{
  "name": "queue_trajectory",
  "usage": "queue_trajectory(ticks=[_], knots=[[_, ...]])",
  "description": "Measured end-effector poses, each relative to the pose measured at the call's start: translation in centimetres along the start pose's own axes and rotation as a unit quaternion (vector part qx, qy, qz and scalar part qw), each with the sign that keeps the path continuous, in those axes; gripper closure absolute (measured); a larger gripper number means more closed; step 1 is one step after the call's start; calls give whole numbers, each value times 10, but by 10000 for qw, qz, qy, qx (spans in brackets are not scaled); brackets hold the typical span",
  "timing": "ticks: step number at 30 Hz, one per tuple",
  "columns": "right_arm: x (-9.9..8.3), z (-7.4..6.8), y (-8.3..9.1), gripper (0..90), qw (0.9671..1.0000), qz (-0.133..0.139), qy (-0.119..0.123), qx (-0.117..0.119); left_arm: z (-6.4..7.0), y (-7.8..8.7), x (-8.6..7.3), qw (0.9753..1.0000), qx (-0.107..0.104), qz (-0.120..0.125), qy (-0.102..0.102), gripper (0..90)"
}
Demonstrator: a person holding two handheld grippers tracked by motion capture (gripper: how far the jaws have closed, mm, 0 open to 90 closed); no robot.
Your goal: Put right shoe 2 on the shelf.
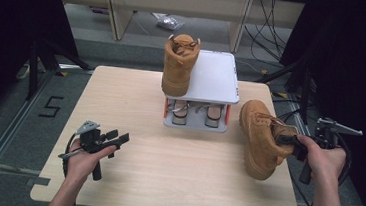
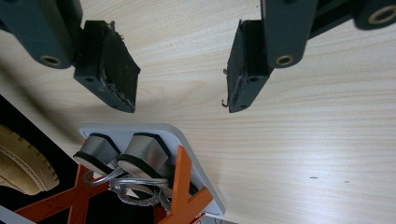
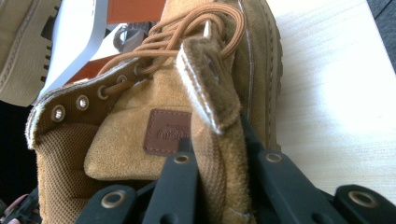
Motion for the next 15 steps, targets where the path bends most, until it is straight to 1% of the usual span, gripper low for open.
queue_trajectory(ticks=[2, 3, 4, 5, 6, 7, 8, 9, 10, 11, 12, 13, 14, 15], knots=[[1, 0, 0, 833, 10000, 21, 25, 10, 0, 0, 0, 10000, -2, -1, 6, 430], [1, -3, 1, 833, 9999, 7, -132, 58, 0, 0, 0, 10000, 4, 0, 4, 430], [2, -3, 1, 833, 10000, -1, -67, 39, 0, 0, 0, 10000, 2, 6, 4, 431], [2, -2, 1, 833, 10000, -8, -19, 41, -1, 0, 0, 10000, -61, 43, 18, 430], [3, -3, 0, 833, 10000, 11, -93, -4, -1, 0, 0, 10000, -62, 34, 23, 430], [3, -3, 0, 833, 10000, 13, -78, -7, -1, 0, 0, 10000, -50, 29, 12, 430], [3, -2, 0, 833, 9999, -44, -101, 43, -1, 0, 0, 10000, -52, 27, 16, 430], [4, -3, -1, 833, 9998, 48, -168, 81, -1, 0, 0, 10000, -52, 29, 21, 430], [4, -2, -1, 833, 10000, 56, -60, 50, -1, 0, 0, 10000, -61, 31, 7, 431], [5, -2, -3, 833, 9999, 92, -94, 19, -1, 0, 0, 10000, -41, 26, 9, 431], [5, -2, -2, 832, 9999, 63, -125, 81, -1, 1, 0, 10000, -28, 26, 9, 431], [6, -2, -2, 832, 9999, 85, -117, 50, -1, 1, 0, 10000, -30, 30, 14, 431], [6, -2, -3, 832, 9998, 69, -188, 26, -1, 1, 0, 10000, -25, 39, 22, 431], [6, -3, -4, 832, 9996, 127, -237, 7, -1, 1, 0, 10000, -17, 43, 30, 431]])
Point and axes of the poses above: each handheld gripper's, and its own axes: y roughly backward along the jaws, x roughly out of its top, z roughly to its right, the point moved 2 cm from there along -y, roughly forward along the jaws, and after that the axes turned 5 degrees about x, right-handed, at the moved point
